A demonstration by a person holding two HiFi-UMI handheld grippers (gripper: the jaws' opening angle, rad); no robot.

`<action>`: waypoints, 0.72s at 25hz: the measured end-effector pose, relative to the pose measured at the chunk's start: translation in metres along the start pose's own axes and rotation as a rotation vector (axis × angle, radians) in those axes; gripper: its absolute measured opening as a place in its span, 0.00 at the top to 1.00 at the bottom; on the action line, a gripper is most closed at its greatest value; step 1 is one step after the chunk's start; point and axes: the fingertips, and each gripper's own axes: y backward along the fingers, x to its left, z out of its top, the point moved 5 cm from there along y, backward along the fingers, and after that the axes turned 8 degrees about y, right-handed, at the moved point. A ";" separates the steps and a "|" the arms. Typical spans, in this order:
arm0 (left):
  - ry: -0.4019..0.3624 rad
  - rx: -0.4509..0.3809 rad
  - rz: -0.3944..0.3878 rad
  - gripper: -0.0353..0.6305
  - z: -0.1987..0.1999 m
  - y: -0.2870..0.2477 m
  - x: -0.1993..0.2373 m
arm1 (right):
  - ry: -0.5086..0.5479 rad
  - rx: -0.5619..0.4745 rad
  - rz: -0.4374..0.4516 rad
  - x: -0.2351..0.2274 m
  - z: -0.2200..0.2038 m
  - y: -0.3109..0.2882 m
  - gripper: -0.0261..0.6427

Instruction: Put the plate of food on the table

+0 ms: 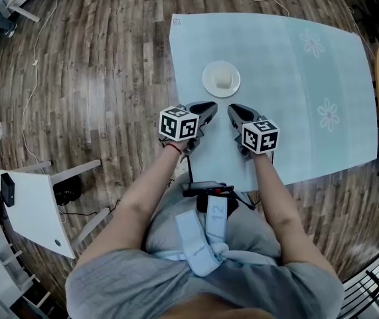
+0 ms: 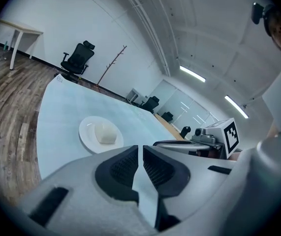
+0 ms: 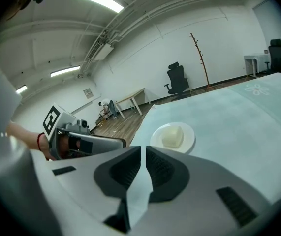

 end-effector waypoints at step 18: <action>-0.135 0.010 -0.069 0.90 -0.043 0.053 -0.065 | 0.108 -0.042 0.012 0.067 -0.015 0.062 0.90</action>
